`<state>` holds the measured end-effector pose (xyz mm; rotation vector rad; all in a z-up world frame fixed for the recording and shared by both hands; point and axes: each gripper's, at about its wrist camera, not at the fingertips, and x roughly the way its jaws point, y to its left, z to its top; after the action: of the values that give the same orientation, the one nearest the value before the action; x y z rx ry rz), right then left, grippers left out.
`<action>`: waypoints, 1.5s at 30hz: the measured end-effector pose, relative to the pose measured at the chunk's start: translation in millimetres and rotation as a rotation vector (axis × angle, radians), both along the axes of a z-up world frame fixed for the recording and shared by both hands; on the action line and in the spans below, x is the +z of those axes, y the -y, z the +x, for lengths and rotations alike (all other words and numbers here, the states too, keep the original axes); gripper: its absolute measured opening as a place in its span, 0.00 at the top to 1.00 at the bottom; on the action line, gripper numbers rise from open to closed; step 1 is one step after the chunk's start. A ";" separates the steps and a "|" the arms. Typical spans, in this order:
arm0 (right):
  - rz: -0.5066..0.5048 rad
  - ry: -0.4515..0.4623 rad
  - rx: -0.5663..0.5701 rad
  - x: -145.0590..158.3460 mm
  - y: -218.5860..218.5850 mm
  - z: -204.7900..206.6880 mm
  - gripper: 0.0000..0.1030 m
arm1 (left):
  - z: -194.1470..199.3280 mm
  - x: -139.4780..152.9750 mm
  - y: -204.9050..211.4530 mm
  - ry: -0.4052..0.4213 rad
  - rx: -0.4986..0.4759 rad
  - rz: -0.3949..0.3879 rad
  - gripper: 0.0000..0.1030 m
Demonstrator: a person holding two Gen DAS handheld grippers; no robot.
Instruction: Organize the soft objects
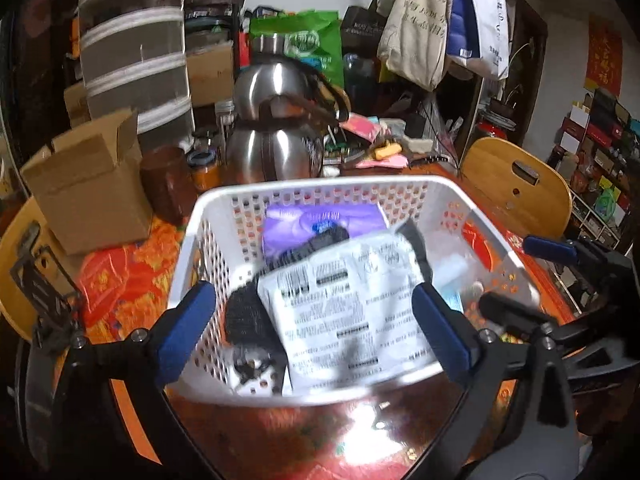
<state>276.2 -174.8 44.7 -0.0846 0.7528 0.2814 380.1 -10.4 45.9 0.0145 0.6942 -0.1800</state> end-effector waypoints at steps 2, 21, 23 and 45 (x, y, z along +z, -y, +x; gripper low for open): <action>0.007 0.007 -0.011 3.0 3.6 -9.0 0.04 | -4.9 -4.9 -3.9 -0.030 0.002 -0.014 0.02; -0.026 0.205 -0.106 50.3 11.0 -283.8 0.03 | -285.9 32.4 -68.4 0.098 0.101 -0.127 0.00; 0.014 0.195 -0.153 52.4 15.3 -300.6 0.03 | -314.9 36.2 -68.3 0.091 0.102 -0.127 0.00; 0.008 0.089 -0.139 52.1 9.4 -272.5 0.01 | -321.0 55.3 -40.6 0.096 0.107 -0.056 0.00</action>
<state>3.7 -184.2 96.9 -0.0369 0.6655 0.1471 59.1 30.2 101.1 -0.0674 0.5919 -0.0957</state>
